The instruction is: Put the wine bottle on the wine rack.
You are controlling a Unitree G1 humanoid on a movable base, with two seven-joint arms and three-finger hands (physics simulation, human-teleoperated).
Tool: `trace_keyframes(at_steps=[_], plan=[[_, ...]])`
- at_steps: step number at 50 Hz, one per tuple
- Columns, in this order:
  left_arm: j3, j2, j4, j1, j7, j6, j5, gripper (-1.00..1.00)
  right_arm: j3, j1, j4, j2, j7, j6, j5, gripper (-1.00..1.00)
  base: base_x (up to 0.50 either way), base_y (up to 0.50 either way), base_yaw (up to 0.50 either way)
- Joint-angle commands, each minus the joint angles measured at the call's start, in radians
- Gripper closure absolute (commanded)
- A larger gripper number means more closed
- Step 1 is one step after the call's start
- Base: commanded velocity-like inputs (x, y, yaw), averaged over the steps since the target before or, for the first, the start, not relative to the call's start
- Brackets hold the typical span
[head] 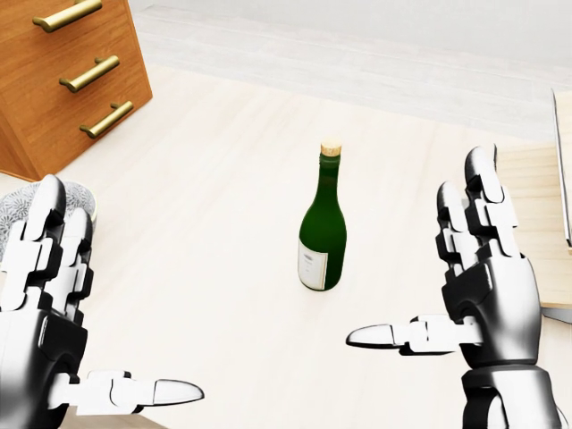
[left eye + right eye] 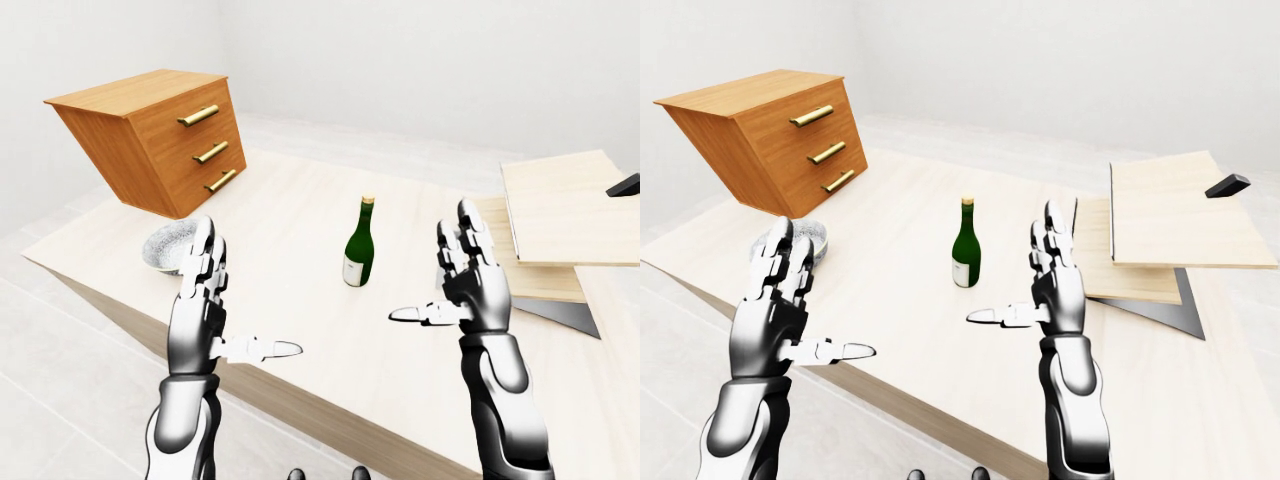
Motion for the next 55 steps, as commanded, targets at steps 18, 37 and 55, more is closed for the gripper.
trace_keyframes(at_steps=[18, 37, 55], plan=[[0.008, 0.001, -0.019, 0.004, -0.008, 0.000, -0.006, -1.00, -0.012, -0.152, 0.066, -0.017, -0.079, 0.000, 0.014, -1.00, 0.17, -0.02, 0.00], [0.018, -0.004, 0.003, 0.013, -0.011, 0.000, -0.016, -1.00, -0.029, -0.394, 0.250, -0.073, -0.175, 0.000, -0.005, -1.00, 0.00, 0.00, 0.00], [0.036, -0.004, 0.015, 0.020, -0.022, 0.000, -0.026, -1.00, -0.012, -0.572, 0.530, -0.095, -0.217, 0.000, -0.058, -1.00, 0.00, 0.00, 0.00]])
